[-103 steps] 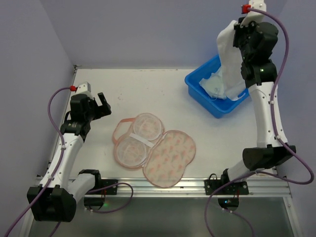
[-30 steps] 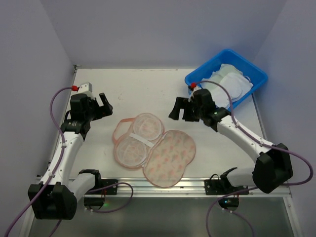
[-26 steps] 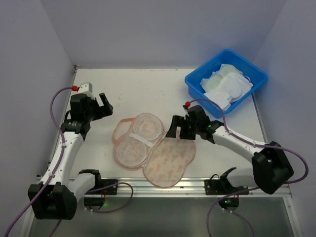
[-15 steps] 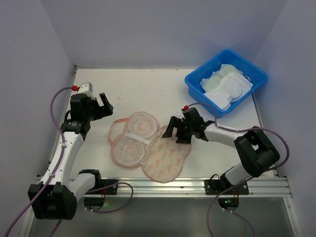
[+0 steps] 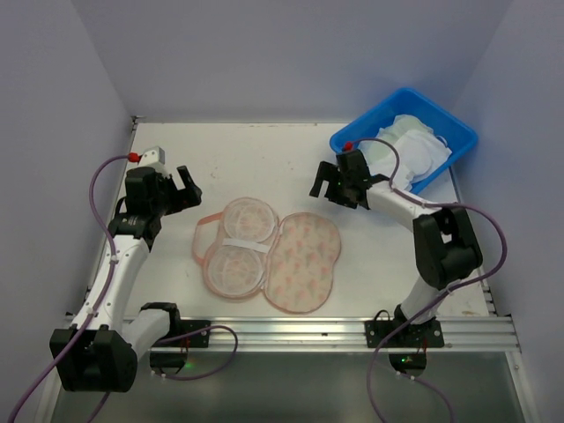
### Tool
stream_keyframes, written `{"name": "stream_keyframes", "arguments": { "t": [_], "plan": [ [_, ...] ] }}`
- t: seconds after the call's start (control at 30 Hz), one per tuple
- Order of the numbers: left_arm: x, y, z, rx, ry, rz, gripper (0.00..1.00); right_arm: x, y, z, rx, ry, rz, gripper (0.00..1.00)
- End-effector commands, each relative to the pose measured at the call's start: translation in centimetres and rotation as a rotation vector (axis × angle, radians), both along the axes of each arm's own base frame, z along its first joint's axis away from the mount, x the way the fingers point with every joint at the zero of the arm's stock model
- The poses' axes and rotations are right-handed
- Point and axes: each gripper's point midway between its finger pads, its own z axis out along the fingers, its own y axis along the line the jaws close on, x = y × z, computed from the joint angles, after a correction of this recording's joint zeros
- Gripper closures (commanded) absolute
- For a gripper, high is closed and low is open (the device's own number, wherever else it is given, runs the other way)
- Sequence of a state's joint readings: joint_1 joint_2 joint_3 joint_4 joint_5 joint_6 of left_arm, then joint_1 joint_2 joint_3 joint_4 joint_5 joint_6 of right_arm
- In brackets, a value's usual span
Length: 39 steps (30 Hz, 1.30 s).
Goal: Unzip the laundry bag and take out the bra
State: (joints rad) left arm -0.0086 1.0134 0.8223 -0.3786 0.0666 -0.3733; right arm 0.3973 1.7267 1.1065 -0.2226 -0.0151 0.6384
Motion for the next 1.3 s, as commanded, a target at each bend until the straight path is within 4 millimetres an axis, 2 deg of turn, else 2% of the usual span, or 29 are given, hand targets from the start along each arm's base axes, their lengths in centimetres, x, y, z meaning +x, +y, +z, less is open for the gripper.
{"name": "stream_keyframes", "arguments": {
  "t": [0.0,0.03,0.07,0.1,0.13,0.17,0.2,0.27,0.3,0.37,0.4,0.43,0.47,0.6,0.77,0.8,0.87,0.97,1.0,1.07,1.1,1.17,1.27],
  "plan": [
    [0.7,0.4,1.4,0.02,-0.062,-0.001,0.0,-0.8,-1.6,1.3,-0.092,-0.017,-0.005,0.01],
    [0.6,0.4,1.4,0.02,-0.062,-0.001,0.0,-1.5,-1.9,1.2,-0.088,-0.011,-0.018,0.02],
    [0.6,0.5,1.5,0.021,-0.063,0.002,0.0,-2.2,-2.3,2.3,-0.075,-0.035,-0.033,0.02],
    [0.6,0.5,1.5,0.022,-0.067,0.003,0.0,-4.0,-3.0,0.9,-0.075,0.008,-0.055,0.04],
    [0.6,0.5,1.6,0.022,-0.068,0.003,0.0,-5.0,-3.4,0.4,-0.072,0.022,-0.064,0.04],
    [0.6,0.5,1.5,0.022,-0.068,0.003,0.0,-5.8,-3.6,0.8,-0.059,0.016,-0.07,0.05],
    [0.6,0.5,1.6,0.021,-0.068,0.002,0.0,-7.7,-4.4,-0.8,-0.078,0.066,-0.081,0.06],
    [0.6,0.4,1.5,0.018,-0.065,0.0,0.0,-9.2,-4.9,-1.7,-0.083,0.095,-0.085,0.09],
    [0.6,0.4,1.5,0.018,-0.063,-0.001,0.0,-10.6,-5.3,-2.7,-0.087,0.128,-0.084,0.13],
    [0.6,0.3,1.5,0.017,-0.065,-0.003,0.0,-12.1,-4.5,-3.3,-0.066,0.159,-0.047,0.19],
    [0.6,0.3,1.4,0.017,-0.063,-0.003,0.0,-13.1,-4.3,-3.6,-0.067,0.175,-0.034,0.26],
    [0.7,0.3,1.5,0.017,-0.066,-0.003,0.0,-13.6,-3.9,-3.8,-0.07,0.184,-0.018,0.29],
    [0.7,0.3,1.5,0.017,-0.065,-0.003,0.0,-14.4,-2.9,-3.9,-0.071,0.196,0.023,0.31],
    [0.6,0.5,1.4,0.021,-0.062,0.004,0.0,-16.3,-2.0,-5.0,-0.082,0.262,0.05,0.4],
    [0.7,0.4,1.4,0.02,-0.062,0.003,0.0,-16.7,-2.0,-5.4,-0.098,0.285,0.047,0.52],
    [0.7,0.4,1.4,0.02,-0.062,0.003,0.0,-16.6,-1.9,-5.5,-0.098,0.289,0.046,0.58],
    [0.7,0.4,1.3,0.02,-0.059,0.003,0.0,-16.7,-2.0,-5.9,-0.106,0.305,0.047,0.64],
    [0.6,0.5,1.5,0.023,-0.063,0.004,0.0,-16.6,-1.9,-6.3,-0.115,0.309,0.057,0.77],
    [0.6,0.5,1.5,0.024,-0.065,0.006,0.0,-16.5,-1.9,-6.1,-0.118,0.31,0.061,0.87],
    [0.6,0.6,1.4,0.025,-0.063,0.008,0.0,-16.0,-2.4,-5.7,-0.146,0.289,0.046,0.94],
    [0.6,0.6,1.4,0.026,-0.063,0.01,0.0,-15.4,-2.8,-4.7,-0.165,0.26,0.042,0.99],
    [0.7,0.6,1.4,0.024,-0.06,0.007,0.0,-14.0,-4.3,-3.4,-0.199,0.209,-0.003,1.0],
    [0.7,0.5,1.2,0.024,-0.056,0.006,0.0,-11.0,-6.7,0.7,-0.219,0.098,-0.043,1.0]
  ]
}}
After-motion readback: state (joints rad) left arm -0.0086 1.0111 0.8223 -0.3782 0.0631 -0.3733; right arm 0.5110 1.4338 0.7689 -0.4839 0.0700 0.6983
